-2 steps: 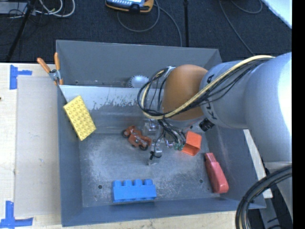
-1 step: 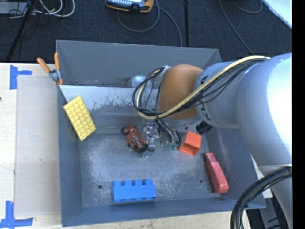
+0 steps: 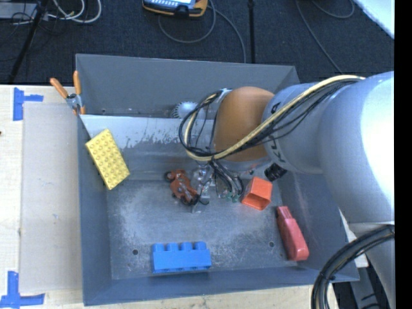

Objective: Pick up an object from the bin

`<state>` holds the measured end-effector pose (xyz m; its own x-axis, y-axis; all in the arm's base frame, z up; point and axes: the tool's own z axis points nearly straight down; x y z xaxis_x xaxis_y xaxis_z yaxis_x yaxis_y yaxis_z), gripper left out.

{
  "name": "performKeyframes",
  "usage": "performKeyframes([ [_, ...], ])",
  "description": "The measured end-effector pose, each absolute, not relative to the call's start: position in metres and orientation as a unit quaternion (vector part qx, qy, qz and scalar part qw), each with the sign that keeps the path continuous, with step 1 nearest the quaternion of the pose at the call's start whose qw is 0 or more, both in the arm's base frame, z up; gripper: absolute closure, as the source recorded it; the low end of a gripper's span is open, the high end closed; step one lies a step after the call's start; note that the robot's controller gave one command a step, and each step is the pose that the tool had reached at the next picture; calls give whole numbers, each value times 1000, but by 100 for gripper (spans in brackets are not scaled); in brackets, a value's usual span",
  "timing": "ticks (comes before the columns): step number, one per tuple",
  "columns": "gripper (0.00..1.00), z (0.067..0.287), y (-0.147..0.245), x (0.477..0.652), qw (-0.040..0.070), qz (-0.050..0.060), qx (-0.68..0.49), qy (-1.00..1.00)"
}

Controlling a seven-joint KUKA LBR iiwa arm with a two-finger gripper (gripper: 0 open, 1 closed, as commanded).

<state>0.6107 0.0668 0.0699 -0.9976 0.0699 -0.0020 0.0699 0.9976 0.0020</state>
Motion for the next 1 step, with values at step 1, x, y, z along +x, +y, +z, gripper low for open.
performKeyframes([
  [1,100,212,86,599,2,1,8,1000],
])
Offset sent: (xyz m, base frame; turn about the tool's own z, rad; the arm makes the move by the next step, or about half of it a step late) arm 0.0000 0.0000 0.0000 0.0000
